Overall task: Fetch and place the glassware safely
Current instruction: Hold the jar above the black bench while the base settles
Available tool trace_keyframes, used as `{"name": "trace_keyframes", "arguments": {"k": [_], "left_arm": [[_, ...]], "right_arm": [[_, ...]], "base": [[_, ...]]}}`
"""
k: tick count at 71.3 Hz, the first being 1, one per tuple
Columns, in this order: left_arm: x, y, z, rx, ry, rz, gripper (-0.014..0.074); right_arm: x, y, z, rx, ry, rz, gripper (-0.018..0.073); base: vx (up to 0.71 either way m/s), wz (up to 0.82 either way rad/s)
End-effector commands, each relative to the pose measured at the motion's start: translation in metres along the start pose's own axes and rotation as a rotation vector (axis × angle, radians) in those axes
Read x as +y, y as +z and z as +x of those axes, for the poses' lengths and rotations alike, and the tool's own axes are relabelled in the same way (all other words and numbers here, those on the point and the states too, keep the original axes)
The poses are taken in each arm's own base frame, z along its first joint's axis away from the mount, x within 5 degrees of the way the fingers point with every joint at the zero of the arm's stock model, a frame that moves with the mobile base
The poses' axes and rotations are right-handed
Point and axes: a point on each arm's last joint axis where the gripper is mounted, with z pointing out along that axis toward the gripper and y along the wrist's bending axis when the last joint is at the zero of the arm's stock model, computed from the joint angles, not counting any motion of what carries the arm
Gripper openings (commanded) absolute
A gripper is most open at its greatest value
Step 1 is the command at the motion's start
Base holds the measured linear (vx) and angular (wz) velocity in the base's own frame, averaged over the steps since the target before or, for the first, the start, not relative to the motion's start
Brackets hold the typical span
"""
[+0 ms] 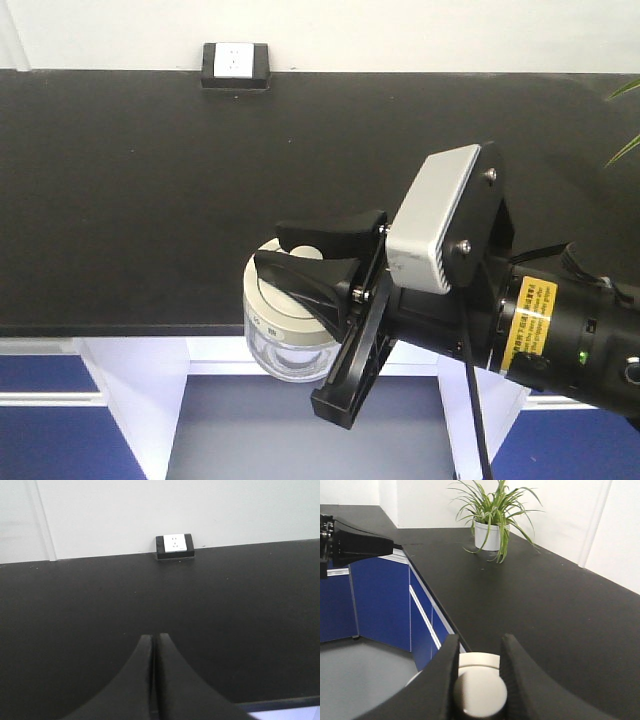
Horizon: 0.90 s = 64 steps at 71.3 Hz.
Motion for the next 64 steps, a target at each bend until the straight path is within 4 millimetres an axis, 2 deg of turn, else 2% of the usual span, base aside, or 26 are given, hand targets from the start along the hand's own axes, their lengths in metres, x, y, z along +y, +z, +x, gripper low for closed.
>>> {"name": "trace_keyframes", "arguments": {"k": [1, 64], "left_arm": [[-0.0005, -0.0009, -0.014, -0.087, -0.017, 0.01, -0.0007], [-0.0005, -0.0009, -0.014, -0.087, -0.017, 0.01, -0.0007]], "right_arm": [[0.0022, -0.0049, -0.0214, -0.105, 0.009, -0.027, -0.0004], [0.002, -0.0049, -0.0212, -0.103, 0.009, -0.025, -0.0004]], "base": [[0.16, -0.07], [0.17, 0.0]]}}
